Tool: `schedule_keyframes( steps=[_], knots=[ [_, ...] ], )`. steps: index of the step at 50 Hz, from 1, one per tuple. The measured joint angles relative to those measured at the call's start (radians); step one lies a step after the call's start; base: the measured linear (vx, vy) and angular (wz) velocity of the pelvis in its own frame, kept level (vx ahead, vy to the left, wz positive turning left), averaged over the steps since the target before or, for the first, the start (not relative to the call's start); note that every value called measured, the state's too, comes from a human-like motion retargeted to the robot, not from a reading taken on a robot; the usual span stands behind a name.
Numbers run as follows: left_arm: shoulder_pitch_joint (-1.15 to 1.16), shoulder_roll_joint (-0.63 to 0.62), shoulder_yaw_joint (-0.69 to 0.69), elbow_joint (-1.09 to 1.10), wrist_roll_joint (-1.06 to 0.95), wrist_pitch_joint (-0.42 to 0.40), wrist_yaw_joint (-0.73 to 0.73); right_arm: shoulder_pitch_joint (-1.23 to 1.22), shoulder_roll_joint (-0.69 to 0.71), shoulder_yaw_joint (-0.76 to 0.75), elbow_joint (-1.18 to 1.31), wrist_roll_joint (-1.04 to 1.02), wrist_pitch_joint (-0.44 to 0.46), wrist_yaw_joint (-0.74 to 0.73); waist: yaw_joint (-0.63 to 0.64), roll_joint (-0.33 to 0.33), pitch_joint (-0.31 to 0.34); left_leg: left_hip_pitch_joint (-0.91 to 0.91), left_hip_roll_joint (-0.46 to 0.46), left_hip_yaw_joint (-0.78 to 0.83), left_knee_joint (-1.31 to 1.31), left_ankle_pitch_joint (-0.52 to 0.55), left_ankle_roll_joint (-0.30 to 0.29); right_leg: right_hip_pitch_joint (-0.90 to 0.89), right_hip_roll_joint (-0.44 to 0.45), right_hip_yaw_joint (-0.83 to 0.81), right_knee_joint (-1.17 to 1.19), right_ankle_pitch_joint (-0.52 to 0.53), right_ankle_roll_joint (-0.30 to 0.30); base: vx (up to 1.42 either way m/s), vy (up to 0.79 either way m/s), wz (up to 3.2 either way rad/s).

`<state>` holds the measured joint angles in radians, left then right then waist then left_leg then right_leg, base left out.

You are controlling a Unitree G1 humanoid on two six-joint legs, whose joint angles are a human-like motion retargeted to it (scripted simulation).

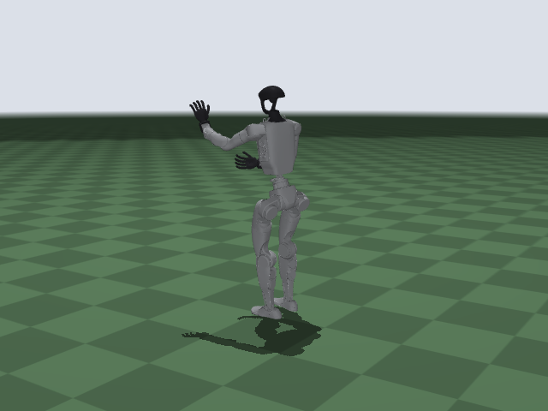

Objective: Kungfu

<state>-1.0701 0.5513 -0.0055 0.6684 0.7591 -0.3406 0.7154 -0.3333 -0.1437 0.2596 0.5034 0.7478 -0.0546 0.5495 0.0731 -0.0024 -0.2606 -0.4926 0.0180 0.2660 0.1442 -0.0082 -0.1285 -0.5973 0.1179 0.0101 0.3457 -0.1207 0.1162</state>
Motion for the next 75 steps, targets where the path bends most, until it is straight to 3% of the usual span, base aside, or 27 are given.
schedule_keyframes(
  steps=[3, 5, 7, 8, 9, 10, 13, 15, 17, 22, 26, 30, 33, 36, 38, 41, 45, 47, 48, 50, 52, 53, 55, 60, 65, 71, 75],
  knots=[
    [-0.165, 0.068, -0.001, 0.555, 0.026, 0.050, -0.146, 0.412, -0.100, -0.018, -0.131, 0.085, 0.034, 0.079, -0.126, 0.048, -0.001, 0.045, -0.008, 0.041, -0.021, 0.027, 0.005, -0.148, 0.021, 0.008, -0.162, 0.212, -0.033, 0.41, 0.25, 0.34],
    [-0.255, 0.237, -0.237, 0.810, -0.033, 0.093, -0.321, 0.657, -0.188, -0.088, -0.202, 0.200, 0.106, 0.111, -0.248, 0.102, 0.030, 0.055, -0.002, 0.016, -0.007, 0.041, 0.009, -0.240, 0.017, -0.006, -0.268, 0.344, -0.032, 0.25, 0.08, 1.07],
    [-0.327, 0.334, -0.369, 0.926, 0.022, 0.269, -0.299, 0.859, -0.212, -0.219, -0.260, 0.273, 0.130, 0.110, -0.334, 0.146, 0.089, 0.071, 0.025, -0.013, 0.008, 0.045, 0.007, -0.314, 0.027, -0.061, -0.340, 0.329, -0.047, 0.12, -0.02, 0.72],
    [-0.338, 0.342, -0.328, 0.955, 0.091, 0.361, -0.199, 0.941, -0.199, -0.276, -0.283, 0.295, 0.104, 0.085, -0.364, 0.151, 0.119, 0.086, 0.032, -0.025, 0.010, 0.047, 0.011, -0.343, 0.027, -0.099, -0.359, 0.279, -0.050, 0.12, -0.07, 0.35],
    [-0.336, 0.351, -0.303, 0.970, 0.128, 0.379, -0.126, 1.007, -0.188, -0.330, -0.303, 0.302, 0.069, 0.050, -0.380, 0.148, 0.138, 0.107, 0.029, -0.035, 0.007, 0.052, 0.023, -0.366, 0.030, -0.117, -0.360, 0.236, -0.056, 0.14, -0.10, 0.11],
    [-0.329, 0.360, -0.287, 0.978, 0.151, 0.360, -0.067, 1.067, -0.177, -0.382, -0.321, 0.301, 0.029, 0.010, -0.389, 0.141, 0.153, 0.131, 0.021, -0.043, 0.000, 0.059, 0.037, -0.386, 0.034, -0.126, -0.352, 0.196, -0.063, 0.14, -0.13, -0.23],
    [-0.298, 0.367, -0.314, 1.000, 0.111, 0.184, -0.039, 1.185, -0.141, -0.496, -0.384, 0.208, -0.077, -0.063, -0.375, 0.116, 0.108, 0.138, -0.027, -0.080, -0.023, 0.068, 0.119, -0.497, 0.049, -0.082, -0.266, 0.291, -0.171, 0.13, -0.19, -0.38],
    [-0.289, 0.360, -0.304, 1.012, 0.105, 0.194, -0.030, 1.223, -0.149, -0.524, -0.423, 0.150, -0.112, -0.085, -0.390, 0.109, 0.092, 0.133, -0.052, -0.114, -0.014, 0.056, 0.172, -0.535, 0.047, -0.030, -0.232, 0.344, -0.186, 0.10, -0.12, 0.13],
    [-0.277, 0.367, -0.306, 1.012, 0.114, 0.234, -0.040, 1.227, -0.190, -0.531, -0.451, 0.093, -0.113, -0.078, -0.397, 0.113, 0.103, 0.145, -0.056, -0.110, -0.003, 0.043, 0.182, -0.524, 0.053, -0.009, -0.227, 0.342, -0.159, 0.10, 0.01, -0.03],
    [-0.227, 0.397, -0.263, 0.966, 0.152, 0.205, -0.022, 1.167, -0.315, -0.492, -0.533, -0.020, -0.130, -0.096, -0.378, 0.117, 0.086, 0.126, -0.044, -0.074, 0.013, 0.034, 0.140, -0.467, 0.036, -0.032, -0.236, 0.298, -0.177, 0.08, 0.08, -0.36],
    [-0.163, 0.412, -0.191, 0.893, 0.104, 0.129, -0.013, 1.065, -0.409, -0.434, -0.627, -0.062, -0.179, -0.187, -0.311, 0.108, 0.036, 0.063, -0.026, -0.040, 0.021, 0.044, 0.093, -0.397, 0.022, -0.030, -0.216, 0.231, -0.165, 0.02, 0.03, -0.58],
    [-0.011, 0.430, -0.085, 0.684, -0.046, 0.032, -0.117, 0.898, -0.520, -0.354, -0.762, -0.134, -0.227, -0.345, -0.265, 0.113, 0.003, -0.017, -0.001, -0.052, 0.050, 0.053, 0.067, -0.275, 0.010, 0.077, -0.189, 0.203, -0.112, 0.01, 0.05, -0.20],
    [0.189, 0.417, 0.017, 0.431, -0.360, 0.002, -0.370, 0.692, -0.590, -0.258, -0.855, -0.242, -0.248, -0.515, -0.206, 0.098, -0.031, -0.092, 0.006, -0.067, 0.096, 0.047, 0.049, -0.152, -0.022, 0.115, -0.160, 0.155, -0.048, -0.03, 0.02, -0.03],
    [0.406, 0.351, 0.087, 0.155, -0.759, -0.008, -0.756, 0.402, -0.626, -0.175, -0.901, -0.355, -0.224, -0.674, -0.138, 0.040, -0.082, -0.182, -0.007, -0.072, 0.153, 0.035, 0.042, -0.028, -0.097, 0.089, -0.128, 0.102, 0.011, -0.06, -0.06, 0.09],
    [0.548, 0.266, 0.106, 0.008, -1.025, 0.031, -1.010, 0.173, -0.644, -0.158, -0.888, -0.424, -0.193, -0.731, -0.104, -0.012, -0.109, -0.242, -0.038, -0.079, 0.197, 0.025, 0.046, 0.062, -0.169, 0.016, -0.115, 0.099, 0.036, -0.09, -0.12, 0.61],
    [0.772, 0.085, 0.088, -0.152, -1.337, 0.165, -1.312, -0.200, -0.665, -0.158, -0.770, -0.527, -0.126, -0.766, -0.035, -0.100, -0.117, -0.332, -0.065, -0.075, 0.275, 0.000, 0.055, 0.201, -0.253, -0.093, -0.119, 0.119, 0.048, -0.27, -0.23, 0.49],
    [1.114, -0.152, -0.033, -0.290, -1.629, 0.371, -1.539, -0.687, -0.689, -0.114, -0.347, -0.822, -0.158, -0.763, 0.112, -0.243, -0.069, -0.474, -0.069, -0.041, 0.421, -0.037, 0.056, 0.352, -0.338, -0.180, -0.146, 0.169, 0.044, -0.33, -0.34, 0.15],
    [1.263, -0.253, -0.075, -0.312, -1.753, 0.455, -1.536, -0.932, -0.689, -0.053, 0.015, -1.061, -0.200, -0.776, 0.170, -0.302, -0.022, -0.536, -0.064, -0.025, 0.501, -0.079, 0.088, 0.418, -0.356, -0.211, -0.179, 0.238, 0.065, -0.39, -0.52, 0.29],
    [1.341, -0.294, -0.091, -0.332, -1.821, 0.485, -1.509, -1.056, -0.679, -0.014, 0.237, -1.205, -0.202, -0.794, 0.187, -0.334, -0.002, -0.572, -0.066, -0.017, 0.542, -0.093, 0.099, 0.444, -0.365, -0.224, -0.199, 0.266, 0.108, -0.39, -0.62, 0.40],
    [1.462, -0.375, -0.094, -0.343, -1.897, 0.524, -1.451, -1.281, -0.686, 0.096, 0.649, -1.387, 0.023, -0.753, 0.224, -0.377, 0.018, -0.669, -0.032, -0.058, 0.636, -0.118, 0.105, 0.446, -0.291, -0.223, -0.228, 0.157, 0.146, -0.40, -0.75, 0.34],
    [1.520, -0.445, -0.081, -0.356, -1.882, 0.511, -1.409, -1.399, -0.684, 0.124, 0.911, -1.503, 0.342, -0.588, 0.280, -0.397, 0.051, -0.735, -0.007, -0.098, 0.695, -0.117, 0.097, 0.435, -0.240, -0.224, -0.231, 0.025, 0.146, -0.33, -0.60, 0.19],
    [1.536, -0.462, -0.073, -0.376, -1.868, 0.497, -1.397, -1.430, -0.684, 0.133, 0.952, -1.535, 0.351, -0.492, 0.306, -0.403, 0.063, -0.768, 0.006, -0.112, 0.720, -0.114, 0.093, 0.427, -0.231, -0.253, -0.229, -0.029, 0.146, -0.36, -0.45, 0.05],
    [1.549, -0.484, -0.060, -0.412, -1.841, 0.466, -1.389, -1.453, -0.710, 0.141, 0.918, -1.540, 0.264, -0.440, 0.339, -0.402, 0.081, -0.814, 0.016, -0.140, 0.746, -0.097, 0.095, 0.420, -0.202, -0.296, -0.226, -0.109, 0.146, -0.30, -0.35, 0.22],
    [1.587, -0.492, -0.026, -0.449, -1.830, 0.458, -1.409, -1.333, -0.643, 0.061, 0.837, -1.594, 0.027, -0.819, 0.256, -0.368, 0.042, -0.811, -0.017, -0.168, 0.723, -0.058, 0.090, 0.425, -0.176, -0.266, -0.202, -0.202, 0.146, -0.02, 0.03, 0.47],
    [1.613, -0.465, -0.020, -0.491, -1.762, 0.443, -1.419, -1.299, -0.620, 0.055, 0.863, -1.549, 0.114, -0.744, 0.223, -0.382, 0.051, -0.753, -0.041, -0.127, 0.634, -0.039, 0.081, 0.425, -0.241, -0.264, -0.198, -0.240, 0.146, -0.12, 0.08, 0.08],
    [1.612, -0.426, 0.039, -0.546, -1.714, 0.461, -1.341, -1.281, -0.603, 0.056, 0.797, -1.479, 0.053, -0.782, 0.159, -0.373, 0.045, -0.728, -0.027, -0.099, 0.586, -0.050, 0.075, 0.393, -0.259, -0.232, -0.176, -0.281, 0.101, -0.11, 0.01, -0.19],
    [1.577, -0.402, 0.100, -0.563, -1.669, 0.493, -1.160, -1.254, -0.592, 0.053, 0.755, -1.418, 0.038, -0.822, 0.087, -0.362, 0.012, -0.752, 0.011, -0.034, 0.596, -0.098, 0.158, 0.364, -0.256, -0.238, -0.188, -0.235, 0.102, 0.01, -0.03, 0.12]
  ],
)
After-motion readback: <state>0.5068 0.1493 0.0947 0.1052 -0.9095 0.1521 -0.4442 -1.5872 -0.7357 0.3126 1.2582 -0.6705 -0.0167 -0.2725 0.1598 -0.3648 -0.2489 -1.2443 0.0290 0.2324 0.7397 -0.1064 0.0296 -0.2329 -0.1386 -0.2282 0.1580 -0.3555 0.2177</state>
